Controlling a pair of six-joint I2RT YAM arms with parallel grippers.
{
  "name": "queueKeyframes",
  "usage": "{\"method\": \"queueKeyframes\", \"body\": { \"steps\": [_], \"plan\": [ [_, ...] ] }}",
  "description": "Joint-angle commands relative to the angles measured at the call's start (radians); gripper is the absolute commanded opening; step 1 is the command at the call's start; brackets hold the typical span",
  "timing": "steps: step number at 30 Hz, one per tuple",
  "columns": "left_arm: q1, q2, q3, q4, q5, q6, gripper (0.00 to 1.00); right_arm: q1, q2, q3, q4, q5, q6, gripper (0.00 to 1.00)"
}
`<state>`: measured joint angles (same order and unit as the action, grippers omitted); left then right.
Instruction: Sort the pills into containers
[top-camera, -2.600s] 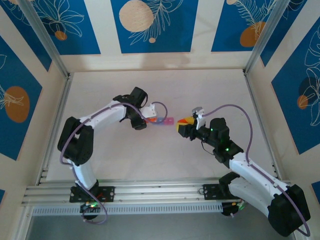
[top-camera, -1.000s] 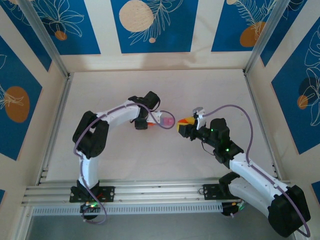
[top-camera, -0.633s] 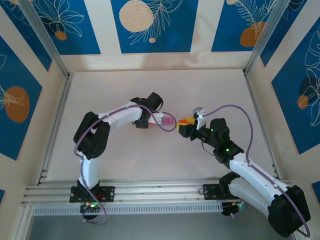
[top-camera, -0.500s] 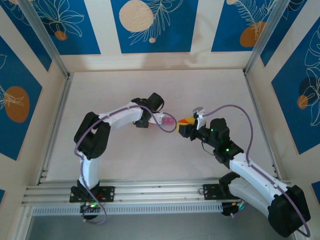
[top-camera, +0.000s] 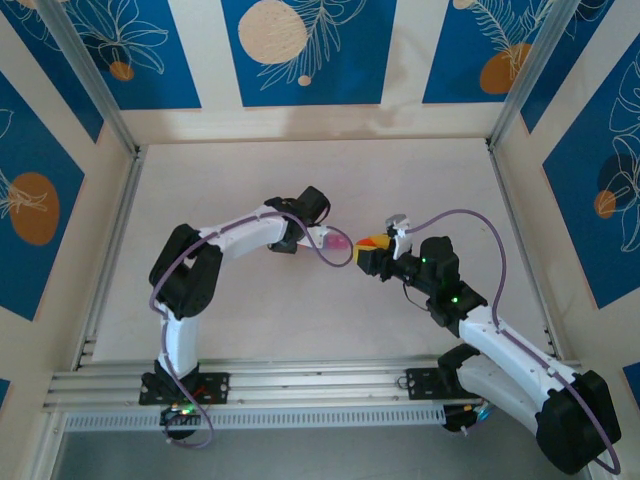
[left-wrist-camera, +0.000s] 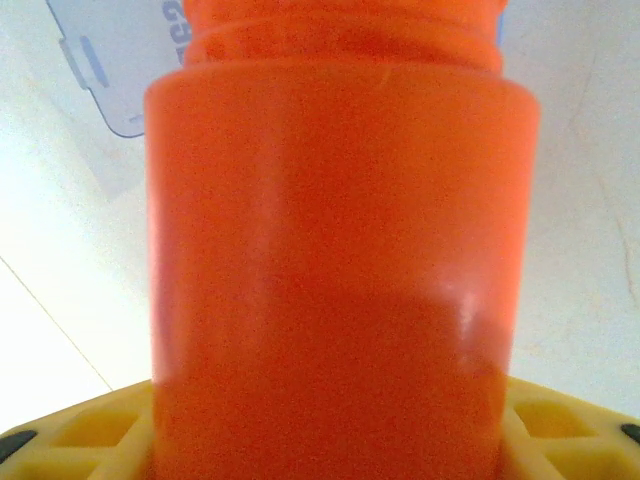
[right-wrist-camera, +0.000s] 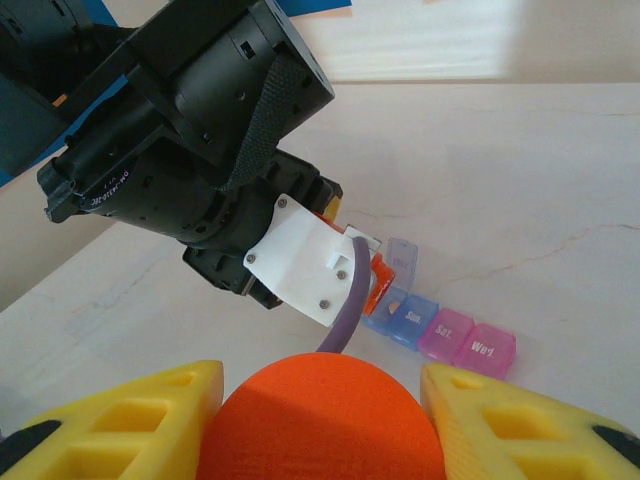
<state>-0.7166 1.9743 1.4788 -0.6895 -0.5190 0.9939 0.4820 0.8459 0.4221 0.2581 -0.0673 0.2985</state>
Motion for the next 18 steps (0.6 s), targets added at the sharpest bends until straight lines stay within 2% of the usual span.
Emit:
{"method": "queueKeyframes", "body": {
  "steps": [1,9,18],
  "plan": [
    [-0.014,0.017,-0.02,0.007,-0.04,0.042,0.0,-0.005,-0.013,-0.01,0.01,-0.005,0.012,0.3],
    [-0.027,0.019,-0.035,0.041,-0.075,0.075,0.0,-0.005,-0.013,-0.009,0.007,-0.008,0.012,0.3],
    [-0.025,0.018,-0.037,0.035,-0.057,0.03,0.0,-0.003,-0.011,-0.009,0.007,-0.013,0.014,0.3]
  ]
}}
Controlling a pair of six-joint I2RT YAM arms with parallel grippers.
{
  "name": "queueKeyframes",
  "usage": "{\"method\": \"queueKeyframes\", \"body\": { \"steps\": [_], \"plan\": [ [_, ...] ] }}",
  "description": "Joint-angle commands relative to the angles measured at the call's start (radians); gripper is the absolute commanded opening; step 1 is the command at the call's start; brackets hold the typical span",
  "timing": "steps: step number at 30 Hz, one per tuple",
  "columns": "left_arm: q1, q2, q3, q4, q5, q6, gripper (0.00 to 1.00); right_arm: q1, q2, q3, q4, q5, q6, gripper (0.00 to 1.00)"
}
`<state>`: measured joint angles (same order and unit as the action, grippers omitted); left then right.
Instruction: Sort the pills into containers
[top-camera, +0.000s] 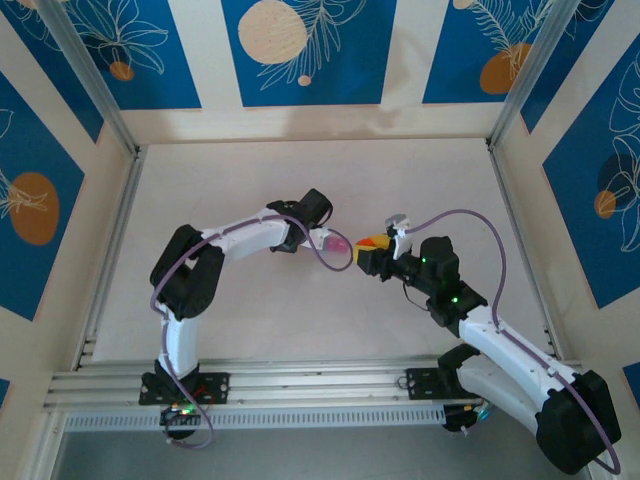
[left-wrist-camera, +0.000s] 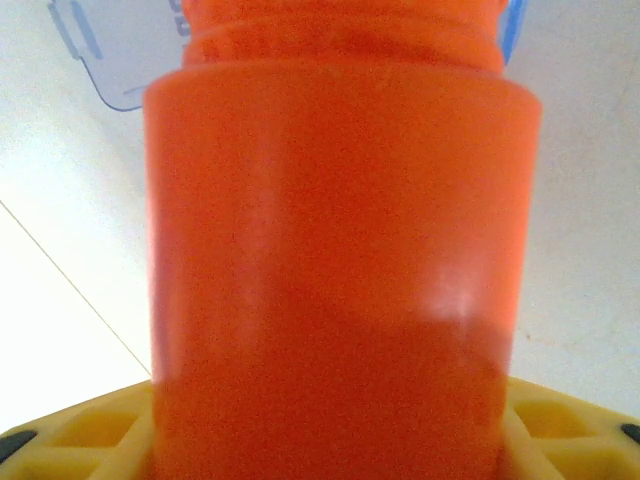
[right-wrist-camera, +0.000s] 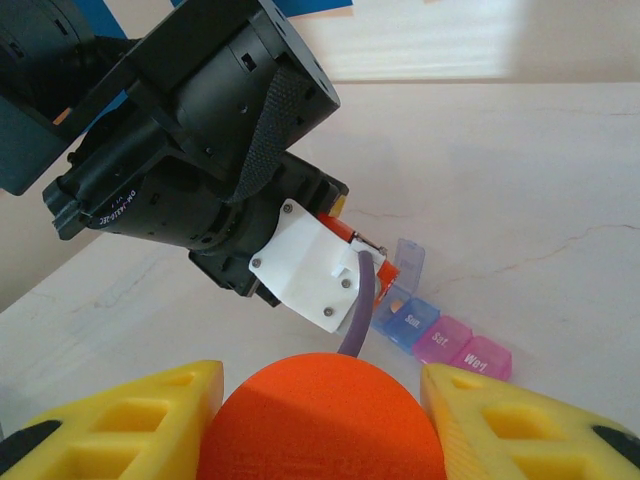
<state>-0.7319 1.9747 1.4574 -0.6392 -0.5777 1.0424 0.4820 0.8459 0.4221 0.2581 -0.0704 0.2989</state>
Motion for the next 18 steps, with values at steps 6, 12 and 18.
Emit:
{"method": "queueKeyframes", "body": {
  "steps": [6,12,18],
  "plan": [
    [0.023,-0.043,-0.012,-0.014,0.116,-0.147,0.0,-0.003,-0.005,-0.009,0.009,-0.009,0.012,0.3],
    [0.06,-0.119,-0.1,0.072,0.214,-0.233,0.0,-0.01,-0.027,0.001,-0.019,0.001,0.007,0.3],
    [0.084,-0.242,-0.223,0.25,0.342,-0.354,0.0,-0.025,-0.088,0.017,-0.067,-0.017,0.009,0.3]
  ]
}}
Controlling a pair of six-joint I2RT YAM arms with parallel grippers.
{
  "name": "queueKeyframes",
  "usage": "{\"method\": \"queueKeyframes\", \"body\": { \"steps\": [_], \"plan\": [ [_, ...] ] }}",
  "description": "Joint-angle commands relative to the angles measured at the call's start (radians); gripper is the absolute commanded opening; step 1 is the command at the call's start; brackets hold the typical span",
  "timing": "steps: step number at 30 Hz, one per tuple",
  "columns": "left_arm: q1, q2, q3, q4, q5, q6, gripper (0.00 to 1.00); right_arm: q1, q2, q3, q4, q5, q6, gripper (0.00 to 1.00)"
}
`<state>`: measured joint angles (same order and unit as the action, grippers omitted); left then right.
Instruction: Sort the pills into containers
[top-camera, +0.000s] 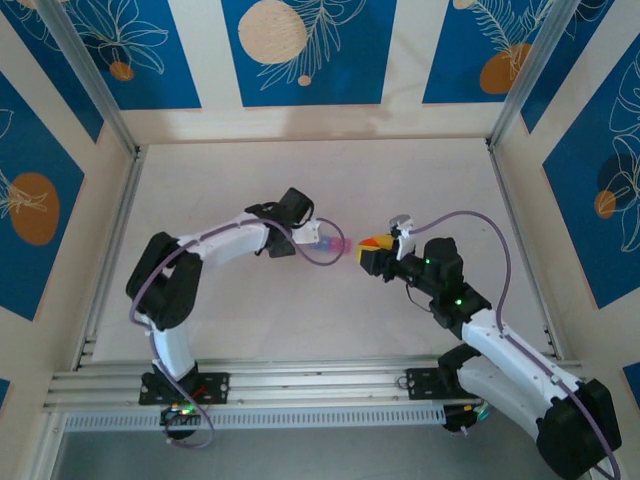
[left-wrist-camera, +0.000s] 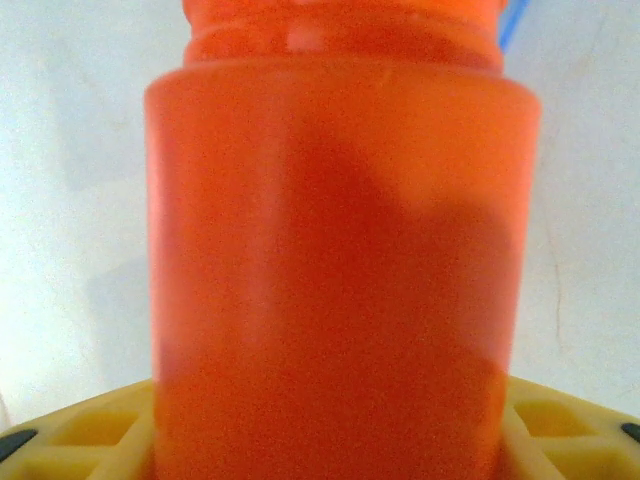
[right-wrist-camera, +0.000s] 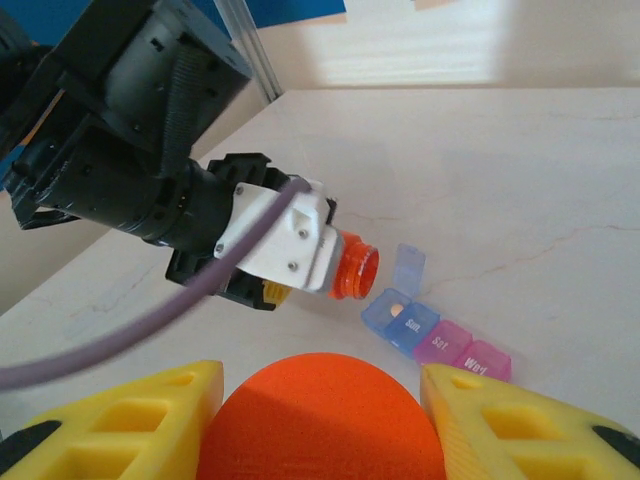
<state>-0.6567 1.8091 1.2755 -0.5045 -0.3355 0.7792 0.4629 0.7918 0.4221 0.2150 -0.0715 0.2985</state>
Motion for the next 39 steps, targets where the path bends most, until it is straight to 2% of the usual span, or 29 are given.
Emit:
{"method": "queueKeyframes", "body": {
  "steps": [1,5,13,16,18,22,26,31,35,39],
  "plan": [
    [0.012,-0.112,-0.072,0.164,0.128,-0.12,0.0,-0.007,-0.041,0.02,-0.029,-0.02,0.009,0.3],
    [0.026,-0.246,-0.219,0.392,0.227,-0.24,0.0,-0.013,-0.039,0.043,-0.054,-0.034,0.016,0.3],
    [0.039,-0.535,-0.62,1.032,0.533,-0.522,0.0,-0.013,0.001,0.135,-0.111,-0.106,0.014,0.3],
    [0.039,-0.601,-0.727,1.241,0.587,-0.626,0.0,-0.004,0.028,0.181,-0.127,-0.144,-0.014,0.3],
    [0.039,-0.62,-0.768,1.322,0.619,-0.665,0.0,0.008,0.058,0.224,-0.148,-0.166,-0.042,0.3],
    [0.039,-0.618,-0.817,1.399,0.7,-0.696,0.0,0.047,0.125,0.307,-0.181,-0.205,-0.107,0.3],
    [0.039,-0.592,-0.89,1.545,0.726,-0.748,0.0,0.095,0.197,0.424,-0.253,-0.299,-0.21,0.3],
    [0.037,-0.572,-0.902,1.551,0.813,-0.759,0.0,0.162,0.264,0.526,-0.322,-0.343,-0.334,0.3],
    [0.037,-0.558,-0.927,1.585,0.821,-0.763,0.0,0.183,0.296,0.565,-0.334,-0.392,-0.392,0.3],
    [0.038,-0.556,-0.928,1.558,0.864,-0.756,0.0,0.218,0.34,0.621,-0.397,-0.359,-0.486,0.3]
  ]
}}
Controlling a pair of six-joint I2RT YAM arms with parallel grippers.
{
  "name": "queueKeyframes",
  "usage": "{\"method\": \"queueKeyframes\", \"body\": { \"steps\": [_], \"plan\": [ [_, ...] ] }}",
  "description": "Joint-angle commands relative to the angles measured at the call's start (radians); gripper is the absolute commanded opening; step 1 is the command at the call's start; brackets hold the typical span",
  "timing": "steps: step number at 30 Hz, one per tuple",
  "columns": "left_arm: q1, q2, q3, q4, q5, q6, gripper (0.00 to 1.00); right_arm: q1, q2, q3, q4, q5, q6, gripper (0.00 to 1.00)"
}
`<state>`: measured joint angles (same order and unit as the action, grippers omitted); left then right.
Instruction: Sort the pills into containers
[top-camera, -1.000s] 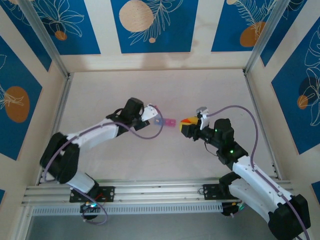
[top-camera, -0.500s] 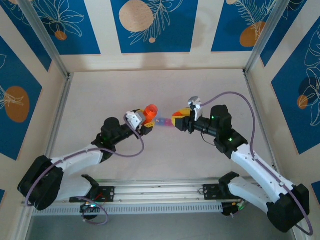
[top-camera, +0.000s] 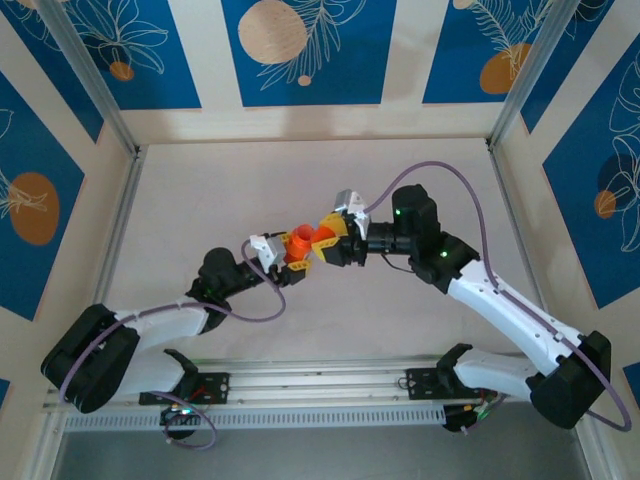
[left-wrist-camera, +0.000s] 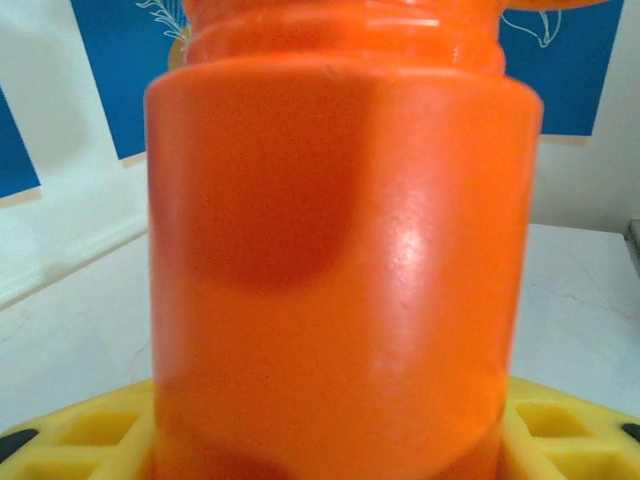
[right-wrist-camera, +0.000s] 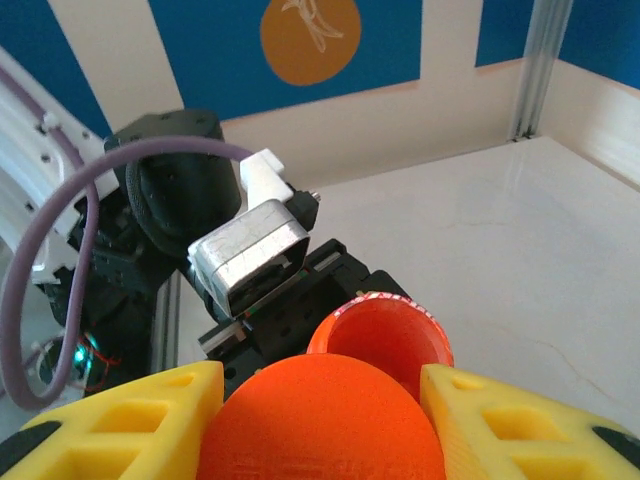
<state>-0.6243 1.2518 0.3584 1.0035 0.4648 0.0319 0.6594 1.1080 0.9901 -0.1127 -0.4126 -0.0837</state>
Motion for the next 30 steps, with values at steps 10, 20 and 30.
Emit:
{"method": "queueKeyframes", "body": {
  "steps": [10,20,30],
  "plan": [
    [0.006,-0.041,-0.017,-0.012,0.149,-0.007,0.0,0.044,0.068,0.108,-0.124,-0.115,-0.256,0.3],
    [0.005,-0.043,-0.016,0.017,0.199,-0.019,0.0,0.049,0.079,0.119,-0.167,-0.085,-0.317,0.3],
    [0.006,-0.004,-0.008,0.118,0.31,-0.066,0.0,0.048,0.117,0.153,-0.211,-0.132,-0.368,0.31]
  ]
}}
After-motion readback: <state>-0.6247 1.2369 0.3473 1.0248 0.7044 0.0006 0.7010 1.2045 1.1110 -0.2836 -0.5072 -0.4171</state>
